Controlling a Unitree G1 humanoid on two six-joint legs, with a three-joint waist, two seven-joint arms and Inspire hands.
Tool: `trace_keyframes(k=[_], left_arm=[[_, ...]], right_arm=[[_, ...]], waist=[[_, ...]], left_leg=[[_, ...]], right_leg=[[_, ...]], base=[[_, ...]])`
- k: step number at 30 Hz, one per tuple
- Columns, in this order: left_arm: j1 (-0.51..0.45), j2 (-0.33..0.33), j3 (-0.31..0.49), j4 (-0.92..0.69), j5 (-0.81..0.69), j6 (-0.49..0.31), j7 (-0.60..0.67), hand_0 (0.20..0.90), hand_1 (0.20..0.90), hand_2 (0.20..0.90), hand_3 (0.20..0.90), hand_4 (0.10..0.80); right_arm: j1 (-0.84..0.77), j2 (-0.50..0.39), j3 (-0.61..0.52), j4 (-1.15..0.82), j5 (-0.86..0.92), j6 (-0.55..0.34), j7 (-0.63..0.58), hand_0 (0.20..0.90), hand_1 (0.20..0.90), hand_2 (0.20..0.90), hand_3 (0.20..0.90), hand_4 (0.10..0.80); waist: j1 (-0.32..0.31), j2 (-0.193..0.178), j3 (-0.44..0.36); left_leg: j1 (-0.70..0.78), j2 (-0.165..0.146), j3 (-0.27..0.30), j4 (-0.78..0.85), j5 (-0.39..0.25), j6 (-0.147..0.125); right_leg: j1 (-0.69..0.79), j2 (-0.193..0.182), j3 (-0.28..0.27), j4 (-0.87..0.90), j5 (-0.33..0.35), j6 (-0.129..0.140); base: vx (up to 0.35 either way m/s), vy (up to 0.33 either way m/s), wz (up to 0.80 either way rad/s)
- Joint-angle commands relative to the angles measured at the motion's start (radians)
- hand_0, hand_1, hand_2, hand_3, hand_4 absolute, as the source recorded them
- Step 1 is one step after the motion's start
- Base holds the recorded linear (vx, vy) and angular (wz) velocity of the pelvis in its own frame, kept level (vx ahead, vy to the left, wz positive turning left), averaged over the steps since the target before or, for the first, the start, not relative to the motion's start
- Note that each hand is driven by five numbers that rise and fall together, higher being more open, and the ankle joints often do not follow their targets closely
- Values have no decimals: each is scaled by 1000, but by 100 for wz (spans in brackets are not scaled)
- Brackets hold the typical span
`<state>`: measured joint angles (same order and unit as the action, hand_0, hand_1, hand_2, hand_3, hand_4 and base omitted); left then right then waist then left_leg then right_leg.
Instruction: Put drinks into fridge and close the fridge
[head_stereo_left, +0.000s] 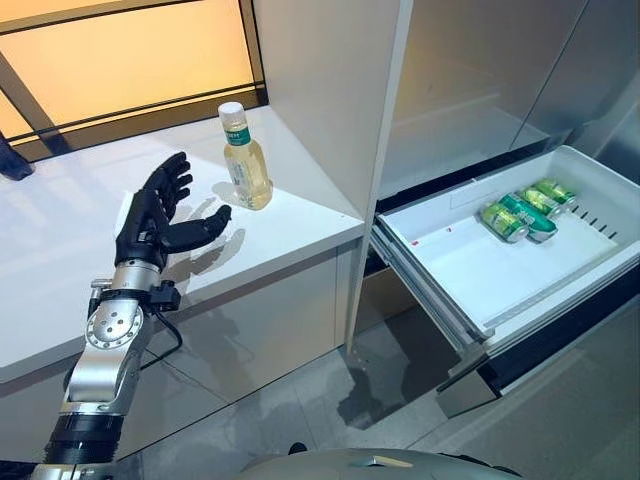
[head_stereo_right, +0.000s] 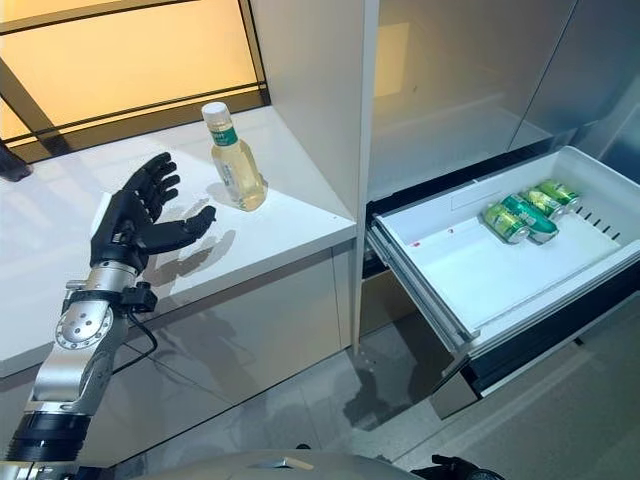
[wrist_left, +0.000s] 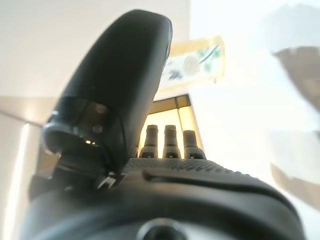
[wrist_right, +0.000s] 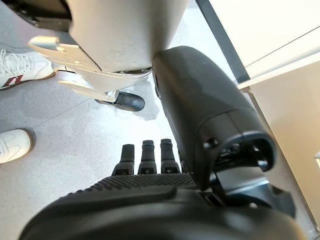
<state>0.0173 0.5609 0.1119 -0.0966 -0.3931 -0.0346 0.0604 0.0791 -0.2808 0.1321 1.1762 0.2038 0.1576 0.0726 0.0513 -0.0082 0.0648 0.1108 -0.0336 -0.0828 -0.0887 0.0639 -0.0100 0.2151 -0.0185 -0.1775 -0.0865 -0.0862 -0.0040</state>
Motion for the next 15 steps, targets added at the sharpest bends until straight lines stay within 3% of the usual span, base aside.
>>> trace_keyframes(k=[1,15], left_arm=[[-181,70,35,-46,-24,-62,2,900,900,900,900,800],[-250,45,-18,-6,-62,-21,53,900,900,900,900,800]], right_arm=[[-15,10,28,-10,-20,9,5,900,900,900,900,800],[-27,12,52,-7,-15,20,0,900,900,900,900,800]], waist=[[3,14,-14],[-14,12,-17]], left_leg=[[21,-21,-19,1,-94,22],[31,-20,-9,2,-98,25]], right_leg=[[-67,1,44,22,66,59],[-65,3,56,25,65,59]], base=[[0,0,0],[11,-2,-1]])
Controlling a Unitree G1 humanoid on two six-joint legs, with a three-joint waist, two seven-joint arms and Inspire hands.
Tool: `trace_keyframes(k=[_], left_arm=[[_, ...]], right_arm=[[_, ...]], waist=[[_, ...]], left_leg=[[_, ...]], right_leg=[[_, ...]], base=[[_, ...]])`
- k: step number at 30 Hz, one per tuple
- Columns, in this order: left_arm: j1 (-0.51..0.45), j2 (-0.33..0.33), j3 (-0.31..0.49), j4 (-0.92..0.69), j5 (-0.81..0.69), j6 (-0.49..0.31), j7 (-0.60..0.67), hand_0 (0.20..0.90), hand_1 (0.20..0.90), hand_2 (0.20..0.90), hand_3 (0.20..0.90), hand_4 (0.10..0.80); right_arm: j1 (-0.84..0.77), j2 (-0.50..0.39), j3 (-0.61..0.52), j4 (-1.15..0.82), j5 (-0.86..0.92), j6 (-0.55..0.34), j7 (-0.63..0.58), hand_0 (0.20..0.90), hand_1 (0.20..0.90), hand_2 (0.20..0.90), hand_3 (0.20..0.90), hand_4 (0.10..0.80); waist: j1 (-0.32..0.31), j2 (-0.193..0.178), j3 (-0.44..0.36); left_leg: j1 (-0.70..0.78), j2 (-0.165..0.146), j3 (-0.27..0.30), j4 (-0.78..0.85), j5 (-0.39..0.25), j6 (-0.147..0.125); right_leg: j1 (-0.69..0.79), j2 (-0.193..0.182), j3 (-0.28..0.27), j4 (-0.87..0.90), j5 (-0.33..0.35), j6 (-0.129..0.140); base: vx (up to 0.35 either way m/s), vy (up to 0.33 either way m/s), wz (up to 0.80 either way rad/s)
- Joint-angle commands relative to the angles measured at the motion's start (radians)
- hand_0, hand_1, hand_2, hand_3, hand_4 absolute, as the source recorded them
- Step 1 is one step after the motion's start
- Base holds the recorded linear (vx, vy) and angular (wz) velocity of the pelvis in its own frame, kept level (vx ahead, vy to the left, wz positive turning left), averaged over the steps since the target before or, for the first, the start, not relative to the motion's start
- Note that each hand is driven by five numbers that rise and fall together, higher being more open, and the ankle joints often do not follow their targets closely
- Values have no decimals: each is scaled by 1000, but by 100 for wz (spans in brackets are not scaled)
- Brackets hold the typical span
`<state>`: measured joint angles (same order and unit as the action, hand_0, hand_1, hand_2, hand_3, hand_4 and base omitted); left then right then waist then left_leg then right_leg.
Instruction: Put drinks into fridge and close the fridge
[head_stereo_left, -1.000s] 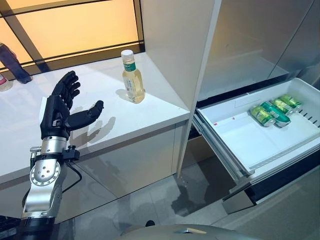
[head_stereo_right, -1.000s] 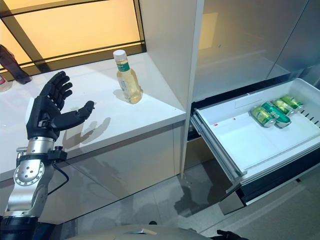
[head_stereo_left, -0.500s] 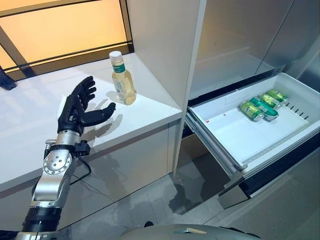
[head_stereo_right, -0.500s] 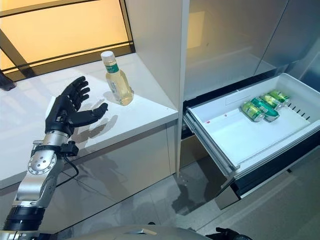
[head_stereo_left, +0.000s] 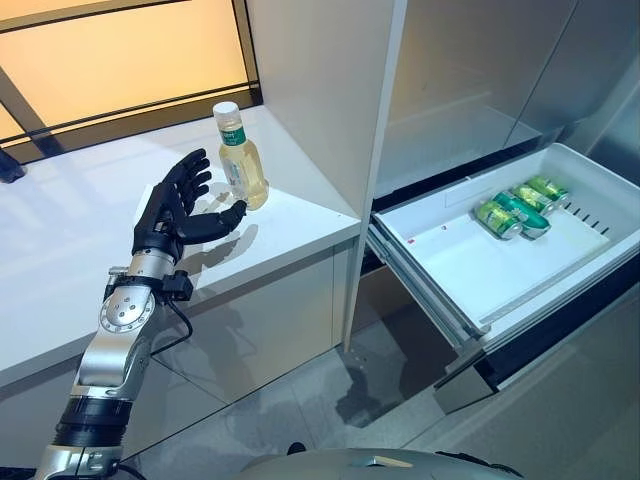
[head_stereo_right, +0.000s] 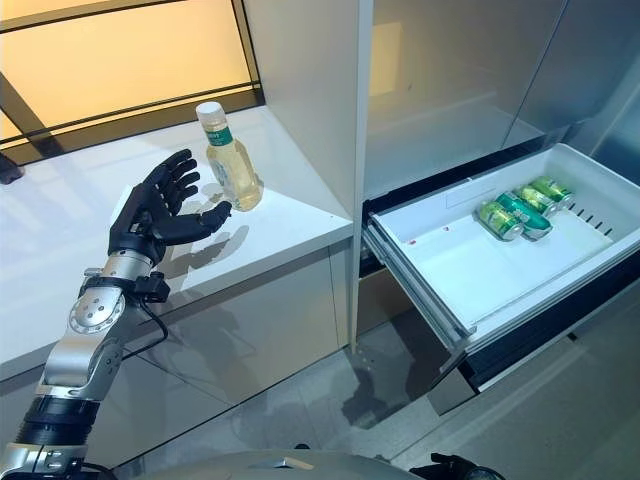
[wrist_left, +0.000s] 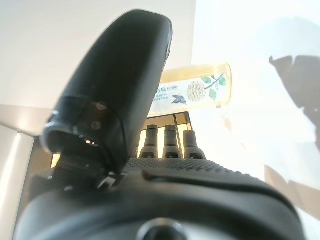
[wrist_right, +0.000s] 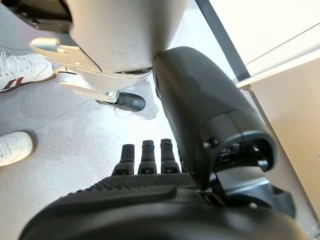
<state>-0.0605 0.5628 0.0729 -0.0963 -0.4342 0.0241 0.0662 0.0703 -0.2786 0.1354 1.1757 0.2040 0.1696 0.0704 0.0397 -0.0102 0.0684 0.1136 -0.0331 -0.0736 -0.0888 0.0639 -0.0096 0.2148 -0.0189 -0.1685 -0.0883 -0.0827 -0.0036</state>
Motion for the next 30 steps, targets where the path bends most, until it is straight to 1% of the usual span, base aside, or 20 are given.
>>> trace_keyframes(k=[1,12,19,30], left_arm=[[-174,42,20,-6,-20,-79,48,900,900,900,900,800],[-260,48,-17,34,-21,-28,105,900,900,900,900,800],[-311,50,-43,66,-65,-1,107,900,900,900,900,800],[-383,55,-70,128,-106,6,141,900,900,900,900,800]], right_arm=[[-19,10,48,-7,-15,9,3,900,900,900,900,800],[-29,11,68,-4,-17,17,0,900,900,900,900,800],[-35,14,81,0,-13,21,-6,900,900,900,900,800],[-47,11,98,9,-14,25,-5,900,900,900,900,800]], waist=[[-3,14,-20],[-21,15,-27],[-31,15,-31],[-45,18,-38]], left_leg=[[28,-20,-18,2,-98,25],[36,-19,-7,2,-101,26],[38,-18,1,3,-102,26],[42,-16,12,3,-104,25]], right_leg=[[-65,4,47,27,61,58],[-63,8,59,27,61,58],[-63,10,65,29,62,58],[-65,12,75,31,61,58]], base=[[0,0,0],[4,0,-5],[3,1,-2],[3,1,-2]])
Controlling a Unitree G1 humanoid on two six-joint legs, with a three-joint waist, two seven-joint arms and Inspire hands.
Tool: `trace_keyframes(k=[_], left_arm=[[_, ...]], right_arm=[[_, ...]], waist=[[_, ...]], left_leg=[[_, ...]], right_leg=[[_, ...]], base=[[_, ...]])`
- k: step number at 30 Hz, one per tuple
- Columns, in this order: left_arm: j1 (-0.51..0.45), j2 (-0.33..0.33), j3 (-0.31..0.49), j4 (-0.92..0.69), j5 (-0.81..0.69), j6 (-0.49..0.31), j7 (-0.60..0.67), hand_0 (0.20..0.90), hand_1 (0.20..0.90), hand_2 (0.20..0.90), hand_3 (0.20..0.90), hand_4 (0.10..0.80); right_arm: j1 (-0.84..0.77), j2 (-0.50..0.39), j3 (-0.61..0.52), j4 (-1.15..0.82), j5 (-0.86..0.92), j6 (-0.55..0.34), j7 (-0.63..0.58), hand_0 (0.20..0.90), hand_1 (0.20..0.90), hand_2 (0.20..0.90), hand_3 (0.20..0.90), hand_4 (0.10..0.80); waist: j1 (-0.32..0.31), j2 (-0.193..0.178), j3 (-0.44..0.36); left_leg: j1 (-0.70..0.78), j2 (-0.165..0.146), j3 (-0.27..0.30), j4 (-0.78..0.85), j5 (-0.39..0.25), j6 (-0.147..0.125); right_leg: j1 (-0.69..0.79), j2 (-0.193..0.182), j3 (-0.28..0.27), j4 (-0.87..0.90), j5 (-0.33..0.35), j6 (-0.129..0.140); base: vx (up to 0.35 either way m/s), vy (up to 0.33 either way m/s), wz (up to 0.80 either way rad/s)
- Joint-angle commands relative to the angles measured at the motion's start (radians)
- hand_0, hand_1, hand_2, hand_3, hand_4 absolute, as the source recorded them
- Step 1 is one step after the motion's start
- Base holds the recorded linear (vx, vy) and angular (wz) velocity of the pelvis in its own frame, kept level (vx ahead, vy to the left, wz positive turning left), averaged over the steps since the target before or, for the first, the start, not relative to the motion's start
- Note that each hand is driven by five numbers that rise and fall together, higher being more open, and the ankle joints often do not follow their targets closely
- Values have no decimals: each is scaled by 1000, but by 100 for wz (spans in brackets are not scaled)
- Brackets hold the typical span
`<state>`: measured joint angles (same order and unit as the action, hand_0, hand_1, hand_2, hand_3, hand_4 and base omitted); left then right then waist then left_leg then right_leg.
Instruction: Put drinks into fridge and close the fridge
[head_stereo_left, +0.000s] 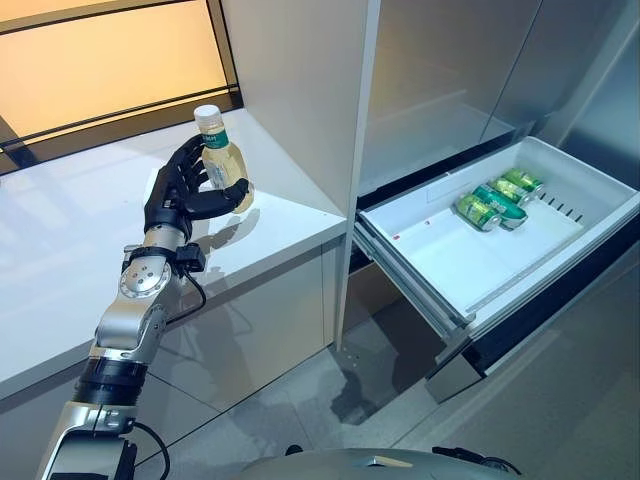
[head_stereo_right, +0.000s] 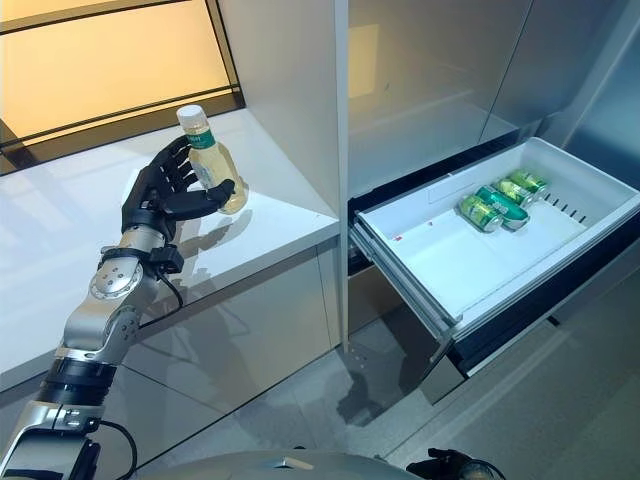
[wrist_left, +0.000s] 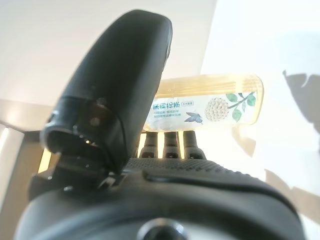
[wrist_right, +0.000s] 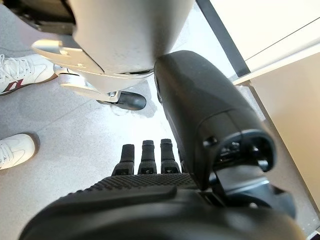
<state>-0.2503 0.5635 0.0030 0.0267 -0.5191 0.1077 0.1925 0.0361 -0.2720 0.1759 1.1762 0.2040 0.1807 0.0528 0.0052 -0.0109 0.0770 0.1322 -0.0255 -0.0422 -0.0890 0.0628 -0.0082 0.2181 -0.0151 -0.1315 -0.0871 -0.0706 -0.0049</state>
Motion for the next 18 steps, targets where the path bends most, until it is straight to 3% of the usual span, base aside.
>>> trace_keyframes(k=[1,18], left_arm=[[-200,53,-3,10,-23,-75,15,900,900,900,900,800],[-316,53,-45,127,-56,-79,67,900,900,900,900,800]], right_arm=[[-13,4,59,9,-14,15,13,900,900,900,900,800],[-26,1,85,22,-8,22,16,900,900,900,900,800]], waist=[[-12,19,-47],[-34,22,-56]], left_leg=[[23,-24,-18,3,-103,23],[26,-24,-8,4,-105,22]], right_leg=[[-68,8,38,30,48,59],[-72,8,52,33,48,61]], base=[[11,1,-8],[2,0,-1]])
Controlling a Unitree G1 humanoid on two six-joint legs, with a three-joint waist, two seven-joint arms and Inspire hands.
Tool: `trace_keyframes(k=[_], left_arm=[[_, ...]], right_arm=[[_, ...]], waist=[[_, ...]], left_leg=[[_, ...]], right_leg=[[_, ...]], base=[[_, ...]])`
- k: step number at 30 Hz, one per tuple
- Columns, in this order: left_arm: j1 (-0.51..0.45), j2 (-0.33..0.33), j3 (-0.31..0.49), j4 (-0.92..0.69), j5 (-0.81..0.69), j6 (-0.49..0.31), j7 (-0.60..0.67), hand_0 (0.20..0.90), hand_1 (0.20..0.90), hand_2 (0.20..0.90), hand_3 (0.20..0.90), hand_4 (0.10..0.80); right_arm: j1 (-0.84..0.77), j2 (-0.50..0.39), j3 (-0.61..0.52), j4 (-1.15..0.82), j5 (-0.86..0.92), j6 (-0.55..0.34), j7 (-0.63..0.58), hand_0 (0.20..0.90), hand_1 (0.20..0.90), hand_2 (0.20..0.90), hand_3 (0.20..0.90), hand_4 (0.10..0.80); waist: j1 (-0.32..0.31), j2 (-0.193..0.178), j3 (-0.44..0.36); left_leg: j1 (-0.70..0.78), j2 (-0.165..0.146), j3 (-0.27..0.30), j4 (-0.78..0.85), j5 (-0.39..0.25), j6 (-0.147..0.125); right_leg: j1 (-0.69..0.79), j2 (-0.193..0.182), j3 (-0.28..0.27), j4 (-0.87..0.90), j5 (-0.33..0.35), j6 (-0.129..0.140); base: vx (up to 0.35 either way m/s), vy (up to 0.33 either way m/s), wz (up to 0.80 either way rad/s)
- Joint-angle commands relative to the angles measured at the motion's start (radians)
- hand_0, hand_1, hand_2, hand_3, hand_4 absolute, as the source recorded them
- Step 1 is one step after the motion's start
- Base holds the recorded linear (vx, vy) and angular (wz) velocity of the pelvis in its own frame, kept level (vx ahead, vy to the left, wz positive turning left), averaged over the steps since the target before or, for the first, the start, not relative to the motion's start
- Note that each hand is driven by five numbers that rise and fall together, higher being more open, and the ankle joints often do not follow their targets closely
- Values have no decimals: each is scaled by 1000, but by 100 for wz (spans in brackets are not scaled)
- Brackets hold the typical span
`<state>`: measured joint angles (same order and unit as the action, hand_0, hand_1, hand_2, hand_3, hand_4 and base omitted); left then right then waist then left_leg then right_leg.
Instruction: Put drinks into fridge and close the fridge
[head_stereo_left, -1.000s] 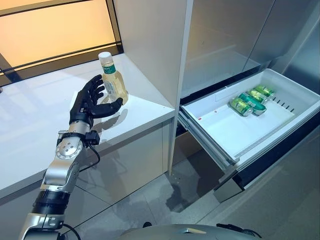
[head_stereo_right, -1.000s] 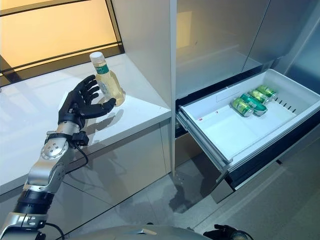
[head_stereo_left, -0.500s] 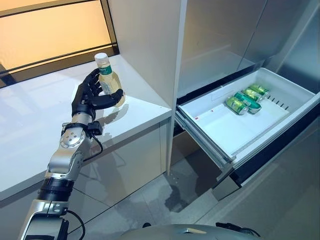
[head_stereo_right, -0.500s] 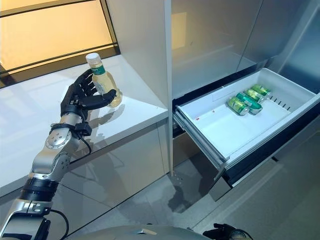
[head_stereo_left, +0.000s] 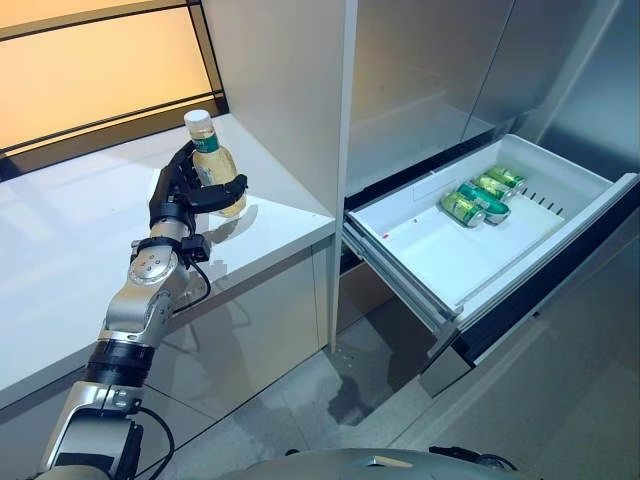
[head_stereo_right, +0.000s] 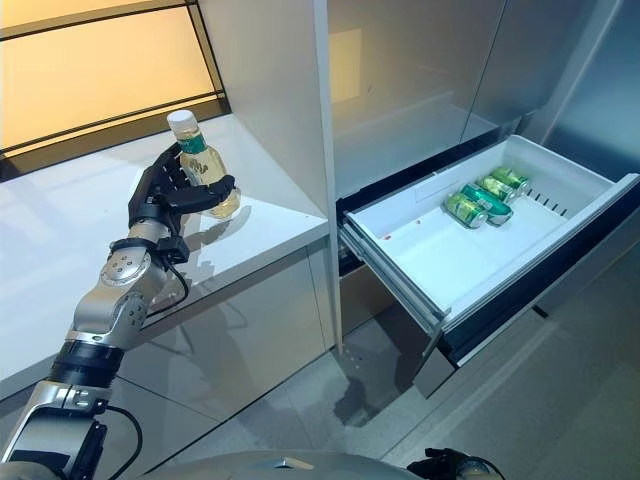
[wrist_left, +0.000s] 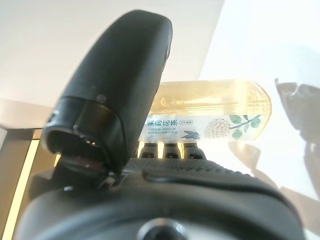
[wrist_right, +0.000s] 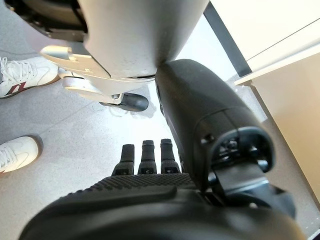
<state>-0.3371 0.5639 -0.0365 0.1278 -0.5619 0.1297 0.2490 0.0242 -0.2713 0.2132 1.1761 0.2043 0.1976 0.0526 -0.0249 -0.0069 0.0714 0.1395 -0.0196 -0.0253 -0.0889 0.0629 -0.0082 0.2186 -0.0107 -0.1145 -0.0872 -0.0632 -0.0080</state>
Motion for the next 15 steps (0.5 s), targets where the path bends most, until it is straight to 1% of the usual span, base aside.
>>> trace_keyframes(k=[1,6,12,13,14,15], left_arm=[[-233,52,-7,31,-16,-103,12,900,900,900,900,800],[-254,50,-13,51,-43,-117,31,900,900,900,900,800],[-278,43,-18,65,-35,-135,43,900,900,900,900,800],[-279,43,-18,66,-36,-138,45,855,855,855,848,748],[-282,41,-17,68,-34,-146,50,693,693,693,658,558],[-284,39,-15,70,-28,-152,56,474,474,474,403,303]], right_arm=[[-14,0,48,24,-9,3,17,900,900,900,900,800],[-15,-3,54,25,-12,2,18,900,900,900,900,800],[-16,-4,60,31,-12,-6,23,900,900,900,900,800],[-16,-4,61,32,-12,-7,23,900,900,900,900,800],[-16,-3,61,35,-13,-10,24,900,900,900,900,800],[-16,-2,61,37,-14,-11,25,900,900,900,900,800]], waist=[[-5,18,-51],[-11,20,-53],[-15,19,-55],[-15,19,-55],[-15,18,-56],[-15,18,-56]], left_leg=[[19,-30,-24,4,-105,22],[20,-30,-23,4,-106,22],[19,-30,-21,4,-106,22],[19,-30,-21,4,-106,22],[19,-30,-21,4,-106,22],[19,-30,-21,4,-106,22]], right_leg=[[-73,4,36,34,40,64],[-74,5,42,34,41,64],[-77,6,46,36,39,64],[-77,6,46,36,39,64],[-77,6,46,36,39,64],[-77,6,46,36,39,64]], base=[[0,0,0],[2,0,-1],[2,-2,-5],[2,-1,-5],[0,0,0],[0,0,0]])
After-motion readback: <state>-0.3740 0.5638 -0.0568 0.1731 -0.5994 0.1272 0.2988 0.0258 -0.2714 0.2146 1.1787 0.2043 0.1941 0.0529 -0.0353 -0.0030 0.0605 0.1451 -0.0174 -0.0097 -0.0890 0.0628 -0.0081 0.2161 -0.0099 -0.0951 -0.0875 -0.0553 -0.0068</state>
